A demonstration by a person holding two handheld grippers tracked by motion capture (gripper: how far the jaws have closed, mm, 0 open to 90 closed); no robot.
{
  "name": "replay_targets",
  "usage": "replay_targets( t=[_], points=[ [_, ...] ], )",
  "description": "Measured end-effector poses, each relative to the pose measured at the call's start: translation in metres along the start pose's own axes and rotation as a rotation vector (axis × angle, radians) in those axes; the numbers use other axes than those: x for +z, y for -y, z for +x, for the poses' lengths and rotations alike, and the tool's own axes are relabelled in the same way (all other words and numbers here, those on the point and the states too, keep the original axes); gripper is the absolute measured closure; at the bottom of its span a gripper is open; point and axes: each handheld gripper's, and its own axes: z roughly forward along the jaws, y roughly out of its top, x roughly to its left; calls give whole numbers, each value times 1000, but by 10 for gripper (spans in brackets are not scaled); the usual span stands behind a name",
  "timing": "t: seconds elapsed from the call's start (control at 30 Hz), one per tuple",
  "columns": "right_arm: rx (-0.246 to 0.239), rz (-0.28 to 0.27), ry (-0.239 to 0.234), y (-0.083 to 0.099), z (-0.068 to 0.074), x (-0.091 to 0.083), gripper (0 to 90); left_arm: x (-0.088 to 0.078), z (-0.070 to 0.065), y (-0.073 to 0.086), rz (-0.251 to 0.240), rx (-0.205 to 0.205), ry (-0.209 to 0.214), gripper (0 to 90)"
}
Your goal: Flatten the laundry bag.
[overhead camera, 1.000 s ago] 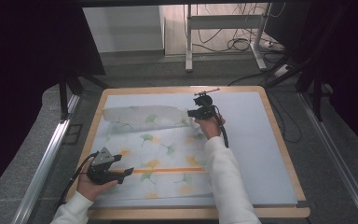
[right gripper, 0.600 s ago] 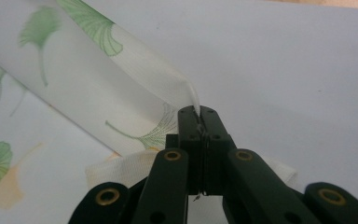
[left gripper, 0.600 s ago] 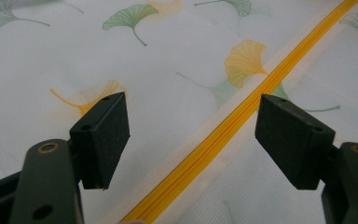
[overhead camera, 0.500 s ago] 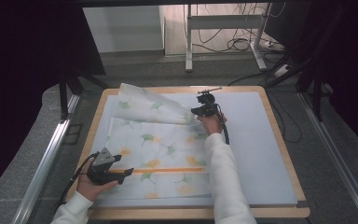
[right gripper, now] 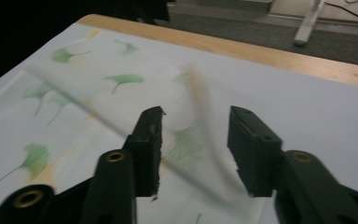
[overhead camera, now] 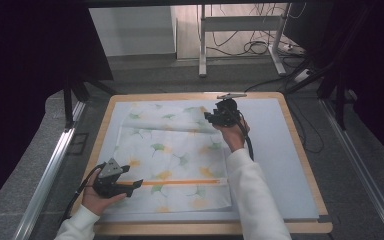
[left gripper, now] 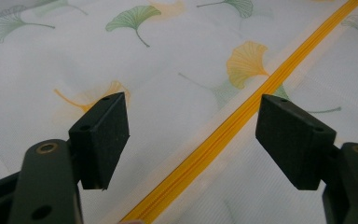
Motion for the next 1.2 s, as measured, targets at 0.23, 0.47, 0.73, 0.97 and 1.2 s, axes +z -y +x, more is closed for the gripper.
replay_targets(
  t=[0.23, 0.47, 0.73, 0.97, 1.2],
  points=[
    [-90, 85, -89, 12, 17, -2, 834, 1, -1, 0, 7, 6, 1, 253],
    [-75, 185, -69, 25, 12, 46, 891, 0, -1, 0, 6, 6, 0, 253],
    [2, 219, -37, 36, 0, 83, 892, 2, 2, 0, 13, 20, 4, 254],
    [-60, 224, -39, 35, 6, 60, 892, 2, 3, 0, 1, 16, 10, 254],
    [-158, 199, -111, 44, 20, 3, 892, -2, 5, 0, -21, 3, -1, 254]
  ],
)
